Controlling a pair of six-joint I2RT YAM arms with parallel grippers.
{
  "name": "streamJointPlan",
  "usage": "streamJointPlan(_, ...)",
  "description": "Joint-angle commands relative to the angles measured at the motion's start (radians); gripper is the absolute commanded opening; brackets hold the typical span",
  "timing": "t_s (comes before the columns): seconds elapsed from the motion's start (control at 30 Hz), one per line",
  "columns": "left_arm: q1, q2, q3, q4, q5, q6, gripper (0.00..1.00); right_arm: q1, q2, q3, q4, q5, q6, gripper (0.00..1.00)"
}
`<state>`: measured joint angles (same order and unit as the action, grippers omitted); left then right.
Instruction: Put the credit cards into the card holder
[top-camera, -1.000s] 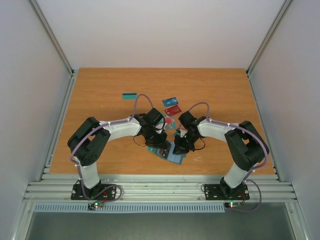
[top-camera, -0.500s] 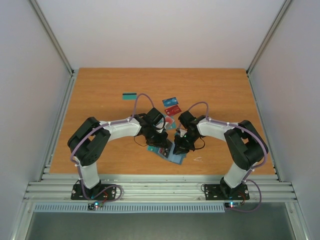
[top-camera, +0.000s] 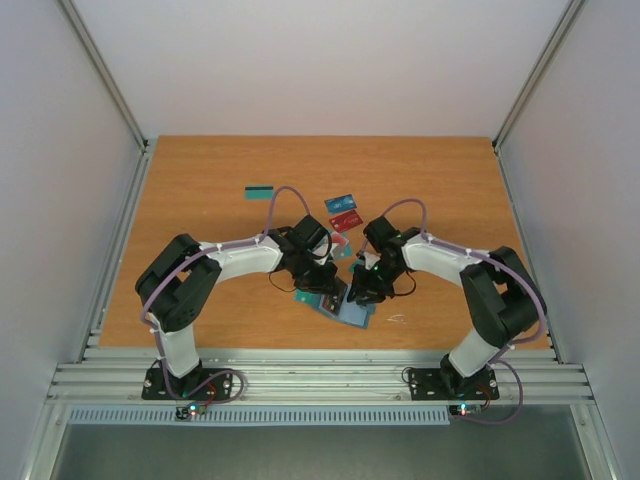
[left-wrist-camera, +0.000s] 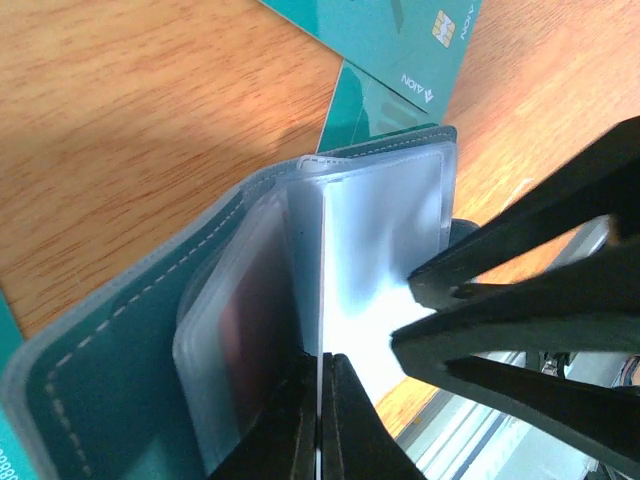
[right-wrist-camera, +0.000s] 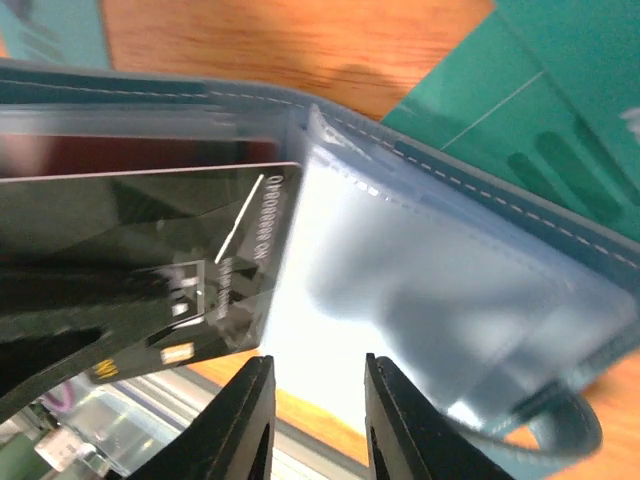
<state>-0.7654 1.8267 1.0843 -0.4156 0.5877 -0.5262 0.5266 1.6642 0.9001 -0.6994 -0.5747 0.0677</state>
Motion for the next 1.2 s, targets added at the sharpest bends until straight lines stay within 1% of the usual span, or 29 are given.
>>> streamJointPlan(0.0, -0.005, 0.012, 0.009, 0.046, 0.009, 0.007, 0.0, -0.032, -0.113, 0.007, -0.053, 0.003, -0.039, 0.3)
streamJointPlan(0.17, -0.005, 0.02, 0.017, 0.043, 0.009, 0.005, 0.0, -0.065, -0.198, -0.068, -0.089, 0.055, -0.051, 0.36)
streamJointPlan(0.33, -0.005, 0.025, 0.026, 0.038, 0.012, 0.006, 0.0, -0.098, -0.207, -0.144, -0.065, 0.099, -0.036, 0.37)
streamJointPlan(0.57, -0.005, 0.028, 0.028, 0.035, 0.017, 0.003, 0.0, -0.108, -0.141, -0.148, -0.026, 0.137, -0.044, 0.32)
streamJointPlan(0.83, -0.005, 0.03, 0.032, 0.038, 0.023, -0.013, 0.0, -0.109, -0.085, -0.156, 0.027, 0.113, -0.048, 0.21)
streamJointPlan(1.17, -0.005, 0.025, 0.061, 0.011, 0.027, -0.038, 0.0, -0.109, -0.078, -0.167, 0.041, 0.104, -0.048, 0.2)
